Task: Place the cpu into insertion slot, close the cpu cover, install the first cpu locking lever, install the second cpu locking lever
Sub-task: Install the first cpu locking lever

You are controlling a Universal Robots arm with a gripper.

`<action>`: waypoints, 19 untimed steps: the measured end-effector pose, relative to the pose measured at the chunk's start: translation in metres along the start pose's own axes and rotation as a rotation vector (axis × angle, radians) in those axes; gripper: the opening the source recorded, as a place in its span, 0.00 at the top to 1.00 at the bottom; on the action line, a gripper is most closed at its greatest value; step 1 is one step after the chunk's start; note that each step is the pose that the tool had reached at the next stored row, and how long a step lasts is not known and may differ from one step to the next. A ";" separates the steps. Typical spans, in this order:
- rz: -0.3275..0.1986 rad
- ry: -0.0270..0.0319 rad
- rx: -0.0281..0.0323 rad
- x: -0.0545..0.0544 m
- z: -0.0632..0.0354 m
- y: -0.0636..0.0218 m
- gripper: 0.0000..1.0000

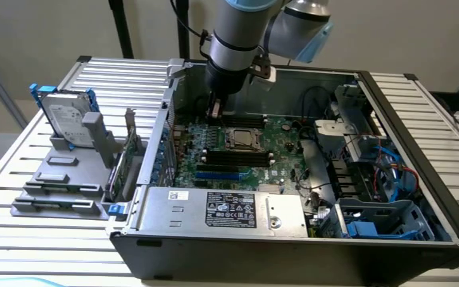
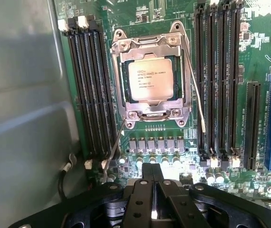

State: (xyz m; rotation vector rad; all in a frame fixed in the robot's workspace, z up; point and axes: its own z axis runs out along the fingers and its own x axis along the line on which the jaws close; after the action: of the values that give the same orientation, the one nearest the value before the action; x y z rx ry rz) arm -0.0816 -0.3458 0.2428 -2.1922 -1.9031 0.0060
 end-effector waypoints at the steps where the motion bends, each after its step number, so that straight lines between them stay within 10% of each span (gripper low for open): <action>1: 0.012 0.0037 -0.0016 0.000 0.0001 -0.0001 0.89; 19: 0.121 0.0465 -0.0065 -0.003 0.0009 -0.0073 0.89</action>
State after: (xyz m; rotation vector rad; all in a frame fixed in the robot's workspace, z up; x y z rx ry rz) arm -0.0893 -0.3480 0.2427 -2.2876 -1.7465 -0.0299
